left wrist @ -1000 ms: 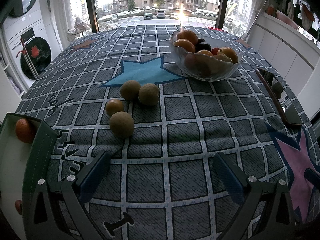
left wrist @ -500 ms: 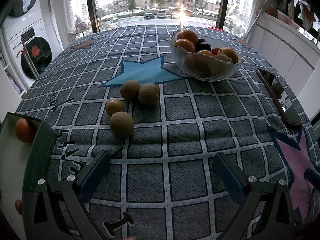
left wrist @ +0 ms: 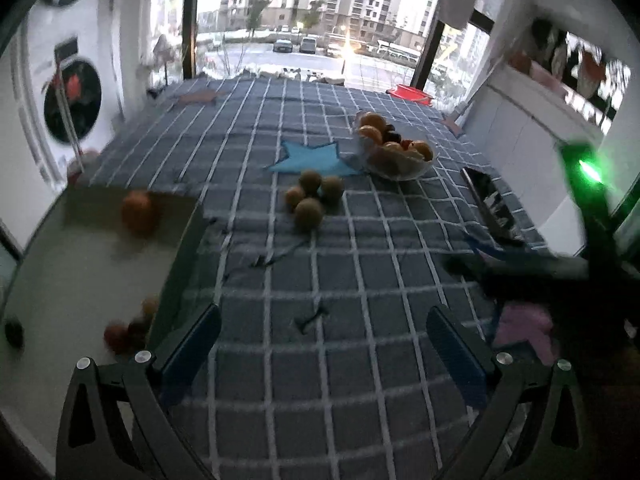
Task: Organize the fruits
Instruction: 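Reach the right gripper toward the small apricots beside the blue star, then close the right gripper on an apricot while the left gripper approaches another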
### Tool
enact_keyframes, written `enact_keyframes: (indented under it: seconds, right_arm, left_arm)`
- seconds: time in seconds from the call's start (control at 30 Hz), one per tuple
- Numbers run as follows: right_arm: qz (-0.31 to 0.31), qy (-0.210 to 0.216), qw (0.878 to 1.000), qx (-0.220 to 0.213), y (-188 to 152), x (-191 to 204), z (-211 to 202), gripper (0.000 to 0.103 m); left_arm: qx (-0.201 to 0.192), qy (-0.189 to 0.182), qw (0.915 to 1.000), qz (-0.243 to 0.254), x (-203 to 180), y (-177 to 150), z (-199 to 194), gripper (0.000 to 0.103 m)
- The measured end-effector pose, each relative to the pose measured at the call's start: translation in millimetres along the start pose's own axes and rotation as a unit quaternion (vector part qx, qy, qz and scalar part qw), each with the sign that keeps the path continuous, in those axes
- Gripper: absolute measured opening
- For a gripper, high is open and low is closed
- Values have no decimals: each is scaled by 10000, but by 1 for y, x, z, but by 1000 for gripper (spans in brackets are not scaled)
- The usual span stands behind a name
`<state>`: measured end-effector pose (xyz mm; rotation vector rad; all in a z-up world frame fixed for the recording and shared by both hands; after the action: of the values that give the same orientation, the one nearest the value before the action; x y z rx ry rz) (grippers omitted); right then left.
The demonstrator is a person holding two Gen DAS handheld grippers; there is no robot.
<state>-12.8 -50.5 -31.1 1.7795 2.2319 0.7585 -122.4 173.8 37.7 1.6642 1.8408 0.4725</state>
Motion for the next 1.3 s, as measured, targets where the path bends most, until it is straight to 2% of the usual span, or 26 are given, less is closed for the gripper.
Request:
enact_keyframes:
  seconds: [0.17, 0.27, 0.3, 0.33, 0.4, 0.47, 0.5, 0.53, 0.6, 0.77, 0.87, 0.97, 1.13, 1.3]
  right_arm:
    - [-309, 48, 9994, -128, 34, 48, 30, 100]
    - [-302, 95, 9993, -211, 47, 64, 45, 85]
    - [-254, 145, 9994, -196, 50, 67, 48, 77]
    - [-182, 188, 9995, -153, 54, 70, 54, 73]
    - [-143, 176, 9997, -120, 60, 75, 64, 72]
    - [-169, 170, 9997, -81, 62, 81, 71, 63]
    - [-183, 188, 9997, -27, 62, 83, 75, 54]
    - [-224, 132, 9996, -76, 63, 84, 76, 40]
    - [-213, 387, 9990, -14, 62, 85, 76, 22]
    - [-97, 469, 9985, -262, 58, 66, 52, 18]
    - [-32, 523, 9981, -338, 45, 44, 29, 18]
    - [75, 497, 9980, -387, 23, 16, 10, 18]
    - [488, 552, 9967, -335, -20, -25, -8, 18]
    - [496, 585, 9966, -291, -33, -44, -11, 19]
  left_arm:
    - [26, 33, 9997, -230, 22, -16, -14, 103]
    - [-70, 274, 9995, -140, 29, -17, -19, 103]
    - [-103, 373, 9992, -83, 30, -17, -20, 103]
    - [-136, 476, 9988, -37, 31, -17, -22, 103]
    - [-161, 567, 9983, -22, 34, -16, -23, 103]
    - [-150, 691, 9975, 0, 36, -16, -22, 103]
    - [-127, 778, 9969, 14, 37, -15, -21, 103]
    - [-100, 838, 9964, 40, 37, -14, -20, 103]
    - [-53, 875, 9961, 79, 36, -11, -17, 103]
    - [77, 707, 9975, -51, 26, 6, -5, 103]
    - [27, 646, 9978, -144, 15, 23, 5, 103]
    - [150, 592, 9979, -225, 1, 42, 29, 103]
    - [245, 912, 9950, -312, -12, 66, 81, 103]
    - [442, 1294, 9899, -368, -8, 66, 118, 103]
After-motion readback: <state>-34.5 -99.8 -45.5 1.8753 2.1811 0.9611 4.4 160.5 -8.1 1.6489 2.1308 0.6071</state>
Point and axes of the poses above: each gripper's, at about its wrist camera, not at the fingertips, and z roughly the way its jaws point, x to its left, y to its top, the point moved 4 cm from there along z, roughly the way its jaws point, and after that the axes turned 1 degree about -x, right-handed, at the moved point
